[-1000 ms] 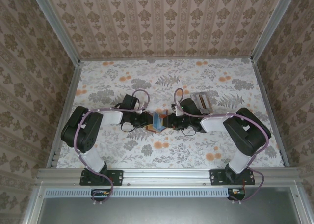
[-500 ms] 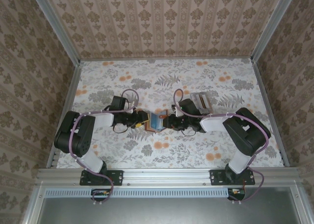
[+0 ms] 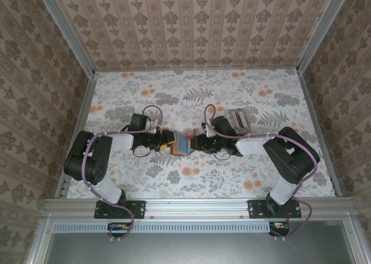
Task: Put the credit cards into the card holder
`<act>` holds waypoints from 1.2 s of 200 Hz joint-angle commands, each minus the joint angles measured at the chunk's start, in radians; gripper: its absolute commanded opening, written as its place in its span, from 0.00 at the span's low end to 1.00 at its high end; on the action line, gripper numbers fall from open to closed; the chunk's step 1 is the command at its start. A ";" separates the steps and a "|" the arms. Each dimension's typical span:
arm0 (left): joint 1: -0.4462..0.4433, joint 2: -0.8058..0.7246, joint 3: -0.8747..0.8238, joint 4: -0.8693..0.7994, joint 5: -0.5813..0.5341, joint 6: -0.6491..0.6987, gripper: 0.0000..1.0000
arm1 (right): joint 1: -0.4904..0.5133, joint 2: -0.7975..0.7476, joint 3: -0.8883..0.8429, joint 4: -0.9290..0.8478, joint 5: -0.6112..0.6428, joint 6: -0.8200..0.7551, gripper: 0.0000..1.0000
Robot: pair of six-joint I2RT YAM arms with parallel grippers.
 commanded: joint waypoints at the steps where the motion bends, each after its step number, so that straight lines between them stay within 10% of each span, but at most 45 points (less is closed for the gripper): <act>1: 0.007 0.023 -0.031 0.017 -0.012 -0.007 0.61 | 0.008 0.020 0.030 -0.016 -0.001 0.005 0.33; 37: 0.020 0.008 -0.038 0.032 0.001 -0.017 0.63 | 0.007 0.019 0.027 -0.033 0.019 0.008 0.25; 112: -0.031 0.054 0.071 -0.203 -0.150 0.103 0.61 | 0.007 -0.037 0.035 -0.168 0.112 -0.022 0.52; 240: -0.079 0.058 0.126 -0.383 -0.349 0.197 0.43 | -0.032 -0.193 0.001 -0.475 0.413 -0.016 0.56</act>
